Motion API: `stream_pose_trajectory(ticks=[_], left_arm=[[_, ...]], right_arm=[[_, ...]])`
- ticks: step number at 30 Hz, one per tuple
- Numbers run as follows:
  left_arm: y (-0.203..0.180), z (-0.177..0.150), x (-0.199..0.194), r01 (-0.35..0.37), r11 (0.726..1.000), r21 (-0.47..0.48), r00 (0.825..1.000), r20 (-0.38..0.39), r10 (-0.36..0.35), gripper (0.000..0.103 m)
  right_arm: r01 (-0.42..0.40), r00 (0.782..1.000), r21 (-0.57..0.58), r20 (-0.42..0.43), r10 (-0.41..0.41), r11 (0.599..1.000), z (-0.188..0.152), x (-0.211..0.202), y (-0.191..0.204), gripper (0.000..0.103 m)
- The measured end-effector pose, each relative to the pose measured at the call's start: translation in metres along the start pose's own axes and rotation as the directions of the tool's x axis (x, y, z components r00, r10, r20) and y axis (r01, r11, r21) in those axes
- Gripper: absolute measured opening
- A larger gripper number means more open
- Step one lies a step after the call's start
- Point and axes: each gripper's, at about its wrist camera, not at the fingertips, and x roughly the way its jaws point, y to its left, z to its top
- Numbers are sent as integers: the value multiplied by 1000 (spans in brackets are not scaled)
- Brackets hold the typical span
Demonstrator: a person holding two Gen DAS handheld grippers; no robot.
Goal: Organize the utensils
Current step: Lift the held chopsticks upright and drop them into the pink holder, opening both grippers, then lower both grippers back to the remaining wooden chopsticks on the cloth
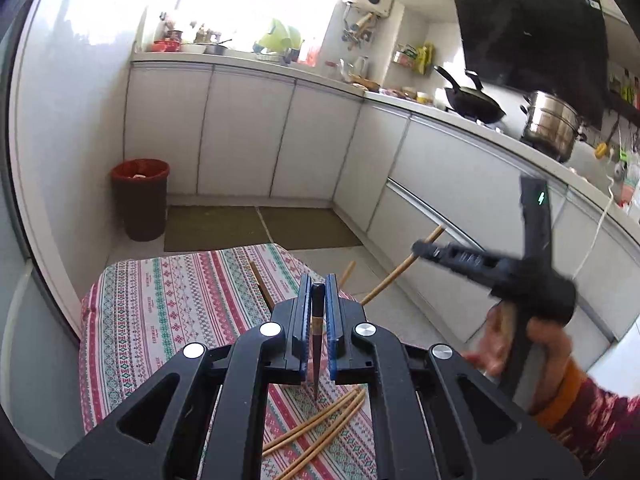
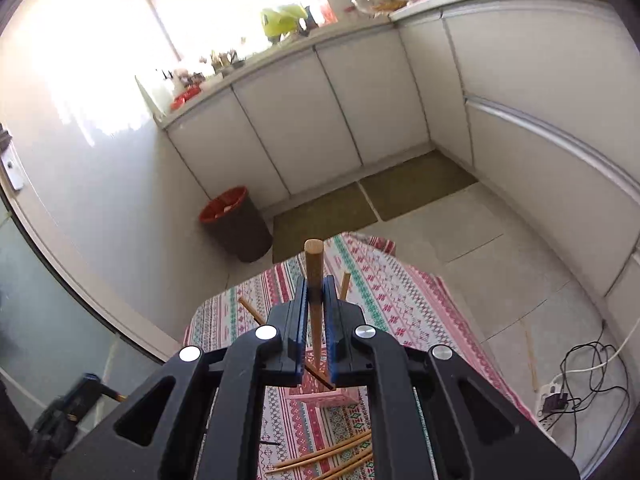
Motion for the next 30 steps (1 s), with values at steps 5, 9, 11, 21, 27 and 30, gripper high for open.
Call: stream_pose_trajectory(ticks=[5, 9, 11, 21, 27, 30], left_arm=[[4, 17, 11, -12, 999, -37, 1000, 24, 13, 6], [3, 29, 27, -20, 998, -57, 999, 34, 22, 6], [4, 32, 37, -26, 997, -71, 999, 32, 28, 6], [7, 10, 111, -119, 992, -52, 987, -112, 113, 14], [17, -1, 105, -146, 986, -84, 984, -116, 136, 33], [23, -3, 91, -140, 986, -93, 987, -98, 131, 40]], right_arm=[[-65, 997, 8, -39, 65, 998, -16, 31, -15, 30], [-67, 997, 16, -33, 67, 998, -15, 25, -25, 34], [-57, 998, 13, -25, 57, 998, -15, 21, -30, 39], [11, 996, 130, -93, 1, 991, -20, 21, -85, 53], [84, 984, 195, -171, -51, 977, -27, 33, -105, 58], [146, 960, 209, -267, -87, 967, -43, 48, -114, 59]])
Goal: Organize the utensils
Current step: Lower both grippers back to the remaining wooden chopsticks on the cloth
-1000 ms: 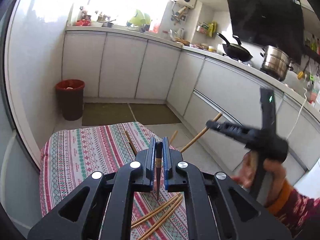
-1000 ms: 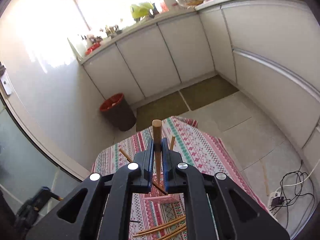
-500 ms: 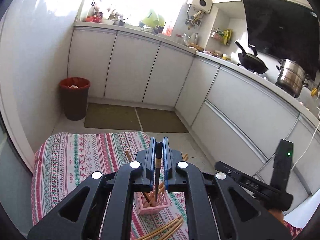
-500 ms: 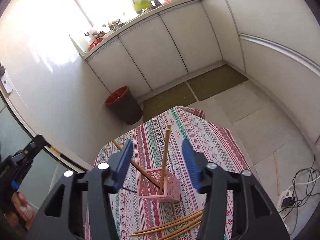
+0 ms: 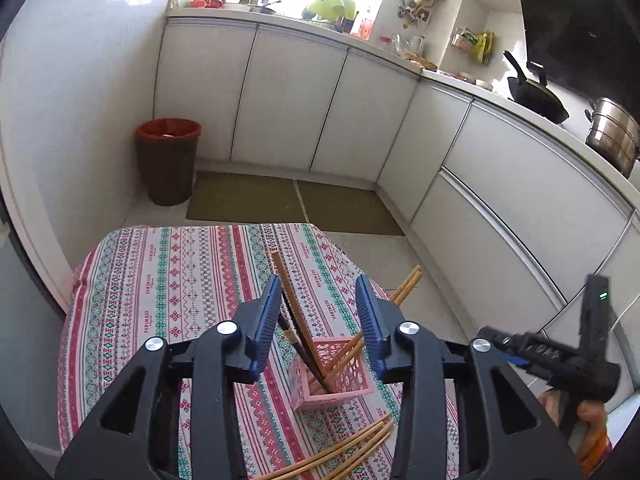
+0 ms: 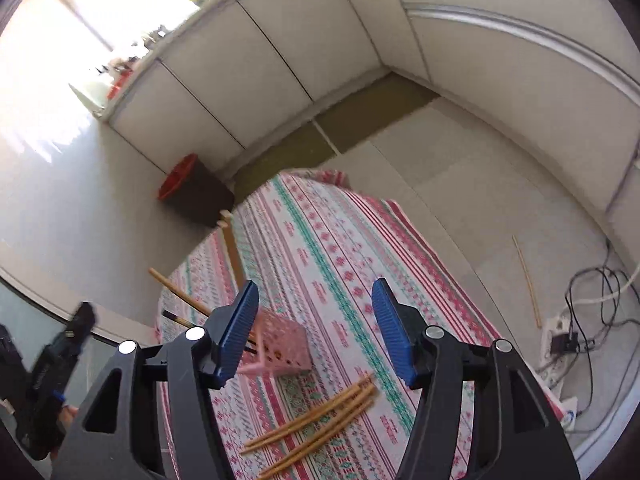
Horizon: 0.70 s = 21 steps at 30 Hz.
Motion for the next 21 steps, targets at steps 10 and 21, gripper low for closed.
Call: stream_pose_trajectory(ticks=[10, 21], left_arm=[[14, -18, -9, -11, 999, 35, 998, -69, 13, 54], [-35, -73, 20, 199, 949, 247, 925, -368, -98, 68]], right_arm=[[187, 910, 34, -382, -160, 982, -87, 95, -37, 59], [240, 903, 189, -404, -147, 952, -100, 97, -62, 59]])
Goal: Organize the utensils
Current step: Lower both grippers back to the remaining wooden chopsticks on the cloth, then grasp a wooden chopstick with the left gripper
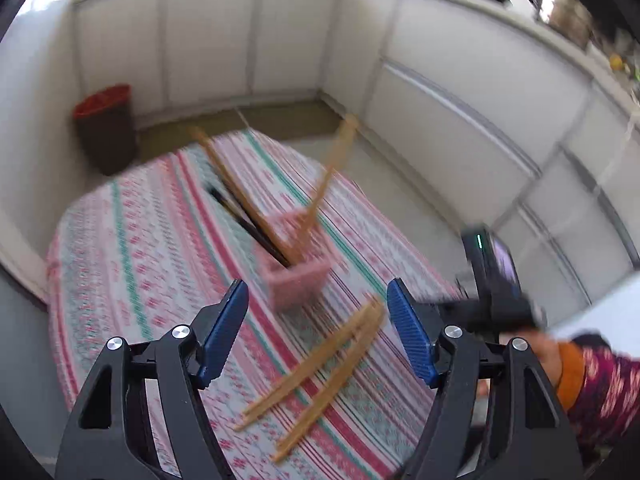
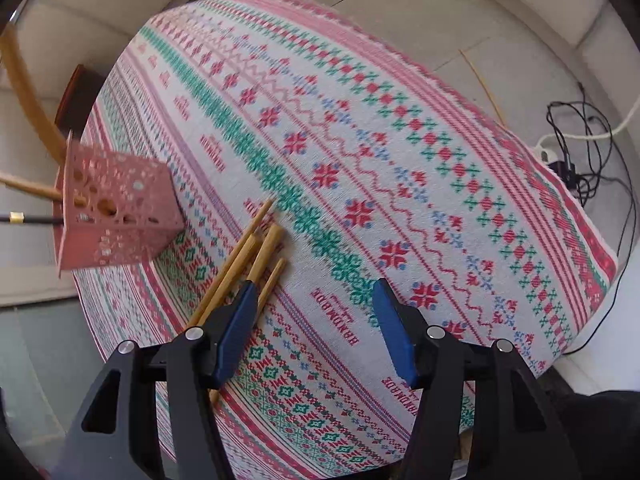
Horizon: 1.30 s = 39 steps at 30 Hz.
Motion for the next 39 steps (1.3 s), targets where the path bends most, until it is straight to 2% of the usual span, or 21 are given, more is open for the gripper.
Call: stream_pose_trajectory(ticks=[2, 4, 6, 8, 11, 13, 16, 18, 19, 22, 35, 39], left_arm=[[-13, -6, 24, 28, 999, 28, 997, -76, -26, 68], [-24, -13, 51, 59, 997, 44, 986, -159, -51, 68], [-30, -16, 76, 91, 995, 30, 971, -225, -82, 67], [-34, -17, 102, 124, 992, -13, 948, -295, -122, 64], [-39, -16, 134, 119, 992, -39, 925, -360, -125, 55], [-46, -14, 154, 88, 996, -30, 914, -394, -93, 43], [-56, -8, 174, 59, 998, 2, 908, -416, -53, 31], [-63, -4, 183, 55, 998, 14, 905, -423, -43, 27], [-65, -2, 187, 50, 999, 19, 901, -431, -37, 21], [-66, 0, 196, 22, 1000, 13, 886, -464, -14, 16], [-43, -9, 212, -22, 1000, 8, 862, -507, 24, 15], [-44, -8, 215, -37, 998, 41, 867, -495, 52, 15]], right_arm=[[-10, 1000, 32, 7, 10, 999, 1, -5, -9, 59], [-20, 1000, 64, 19, 18, 998, 2, -11, -22, 59], [-32, 999, 100, 22, 30, 994, 2, -16, -33, 59], [-55, 998, 148, 24, 52, 987, 2, -21, -48, 59], [-82, 996, 191, 33, 77, 978, 1, -28, -65, 59], [-92, 996, 213, 37, 86, 973, 0, -31, -76, 59], [-109, 994, 255, 16, 109, 961, 0, -31, -89, 59], [-129, 991, 281, -5, 136, 951, 0, -27, -93, 59], [-135, 990, 284, -9, 143, 949, -1, -28, -93, 59], [-148, 988, 272, -9, 156, 951, -1, -29, -90, 59], [-150, 987, 274, -23, 162, 950, -2, -25, -89, 59], [-142, 987, 268, -30, 156, 953, -2, -23, -88, 59]])
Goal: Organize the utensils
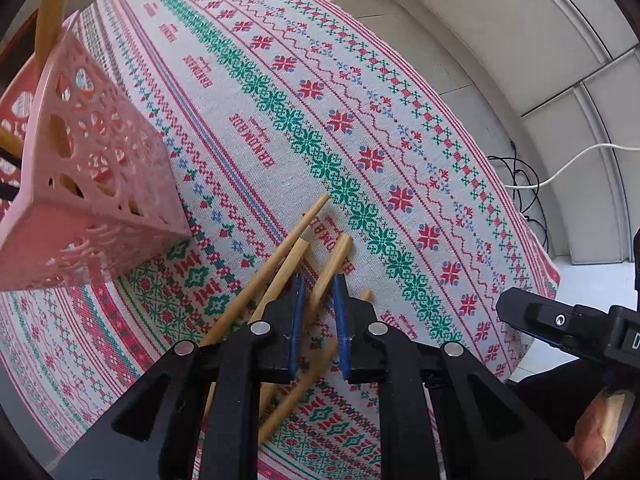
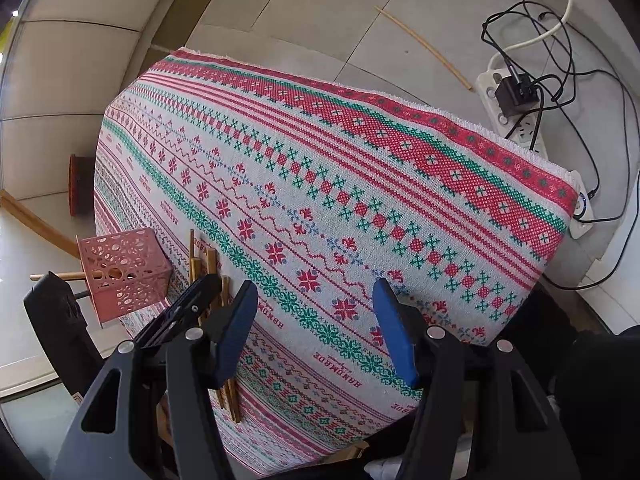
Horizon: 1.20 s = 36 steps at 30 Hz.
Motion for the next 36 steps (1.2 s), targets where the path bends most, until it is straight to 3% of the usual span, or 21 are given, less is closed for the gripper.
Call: stream_pose_trajectory(ticks=[4, 9, 12, 17, 21, 23, 26, 29, 30, 31, 36], left_arm=[[-20, -5, 3, -67, 995, 69, 996, 63, 63, 11], [-20, -23, -21, -90, 991, 103, 983, 171, 72, 6], [-18, -40, -63, -89, 991, 103, 964, 260, 59, 6], [-6, -76, -123, -89, 993, 76, 918, 394, 52, 6], [1, -100, -148, -98, 994, 39, 889, 453, 70, 6], [7, -106, -156, -97, 995, 28, 881, 468, 73, 6], [14, -117, -165, -94, 995, 11, 871, 484, 77, 6], [17, -125, -169, -98, 995, -2, 868, 490, 87, 6], [19, -127, -170, -97, 995, -7, 867, 490, 89, 6], [22, -130, -173, -97, 995, -11, 867, 490, 90, 6], [25, -130, -177, -91, 996, -25, 860, 502, 92, 6]], right_arm=[[21, 1000, -4, 10, -21, 1000, 1, 4, 2, 59], [47, 998, -31, 33, -46, 998, -1, 9, 10, 62], [84, 996, -104, 50, -79, 991, -9, 17, 28, 66], [117, 992, -189, 71, -105, 975, -29, 35, 57, 67], [146, 988, -225, 84, -130, 963, -47, 49, 77, 68], [148, 988, -240, 77, -134, 959, -56, 57, 86, 68], [209, 975, -273, 131, -179, 939, -72, 66, 103, 68], [293, 949, -282, 201, -243, 914, -81, 68, 111, 50], [314, 941, -280, 219, -258, 907, -80, 68, 111, 27], [317, 939, -276, 223, -261, 907, -78, 68, 110, 14], [239, 962, -264, 198, -190, 934, -61, 60, 97, 6]])
